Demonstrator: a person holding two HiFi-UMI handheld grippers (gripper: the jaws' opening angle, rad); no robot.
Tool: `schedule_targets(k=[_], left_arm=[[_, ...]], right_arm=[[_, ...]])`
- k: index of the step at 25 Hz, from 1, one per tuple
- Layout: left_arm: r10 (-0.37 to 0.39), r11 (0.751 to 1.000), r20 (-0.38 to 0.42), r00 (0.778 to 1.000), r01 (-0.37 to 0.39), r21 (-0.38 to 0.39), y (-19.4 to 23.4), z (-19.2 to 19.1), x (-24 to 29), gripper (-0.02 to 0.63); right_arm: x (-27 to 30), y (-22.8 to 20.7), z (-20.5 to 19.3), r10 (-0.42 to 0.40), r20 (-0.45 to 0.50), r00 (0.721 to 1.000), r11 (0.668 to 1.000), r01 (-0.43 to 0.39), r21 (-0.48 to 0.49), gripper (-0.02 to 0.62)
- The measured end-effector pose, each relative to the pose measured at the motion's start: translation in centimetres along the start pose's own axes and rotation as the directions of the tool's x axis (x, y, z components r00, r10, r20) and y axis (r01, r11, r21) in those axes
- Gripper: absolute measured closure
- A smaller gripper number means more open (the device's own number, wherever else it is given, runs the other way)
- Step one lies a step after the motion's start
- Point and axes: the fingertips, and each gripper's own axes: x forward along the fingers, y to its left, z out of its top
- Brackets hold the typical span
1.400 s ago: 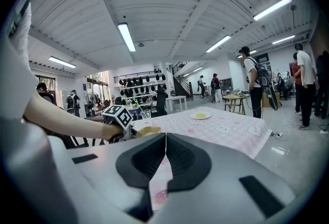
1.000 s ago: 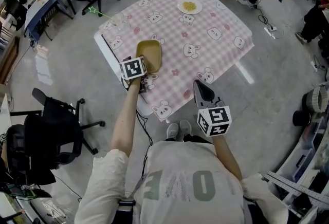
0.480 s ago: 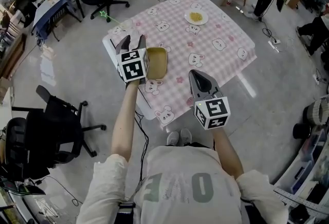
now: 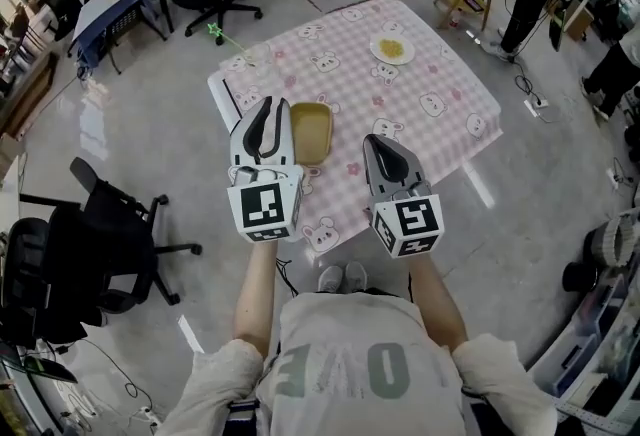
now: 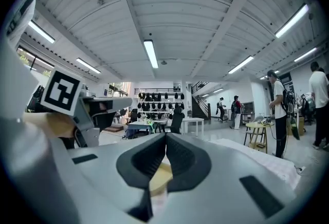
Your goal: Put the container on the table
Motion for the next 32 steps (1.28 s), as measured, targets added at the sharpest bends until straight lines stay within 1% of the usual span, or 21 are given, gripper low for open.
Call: schedule_targets(k=[2,4,6,9,11,14,16,25,32], left_arm=[[0.018,1.0,0.017,1.0,-0.018,-0.012,-0.2,-0.2,-1.5,0.55],[0.034,0.999,0.02,0.999,-0.033,-0.022,-0.5,-0.8,-2.6,0.56],[0.051,0.998,0.026,0.998,-0.05,-0.047,-0.8,-1.2,-3.5,0.565],[0.092,0.991,-0.03,0.995,-0.095,-0.092,-0.6,-2.8,-5.2,0.572],[0.103,0.987,-0.068,0.992,-0.111,-0.113,-0.4,-4.1,-6.1,0.574],[0.106,0.986,-0.115,0.988,-0.12,-0.118,-0.3,-5.7,-6.6,0.575],[0.108,0.984,-0.125,0.986,-0.124,-0.127,-0.2,-6.1,-6.7,0.575],[0.105,0.984,-0.095,0.99,-0.117,-0.134,-0.2,-5.5,-6.6,0.575],[0.096,0.985,-0.115,0.989,-0.111,-0.131,-0.8,-6.4,-6.8,0.575]], right_arm=[[0.0,0.2,-0.1,-0.002,0.005,1.0,1.0,0.002,0.001,0.566],[0.0,0.4,-0.3,-0.002,0.009,1.0,1.0,0.002,0.005,0.566],[-0.2,0.6,-0.6,-0.003,0.007,1.0,1.0,0.002,0.01,0.566],[-0.6,0.7,-1.3,0.002,-0.005,1.0,1.0,-0.002,0.031,0.566],[-0.8,0.7,-1.8,0.005,-0.015,1.0,0.999,-0.004,0.045,0.566],[-1.1,0.5,-2.5,-0.002,-0.033,0.999,0.999,0.003,0.044,0.566],[-1.2,0.4,-2.7,-0.007,-0.037,0.999,0.999,0.009,0.047,0.566],[-1.3,0.3,-2.8,-0.021,-0.04,0.999,0.998,0.023,0.057,0.566],[-1.3,1.2,-3.5,0.003,-0.058,0.998,0.999,0.0,0.052,0.566]])
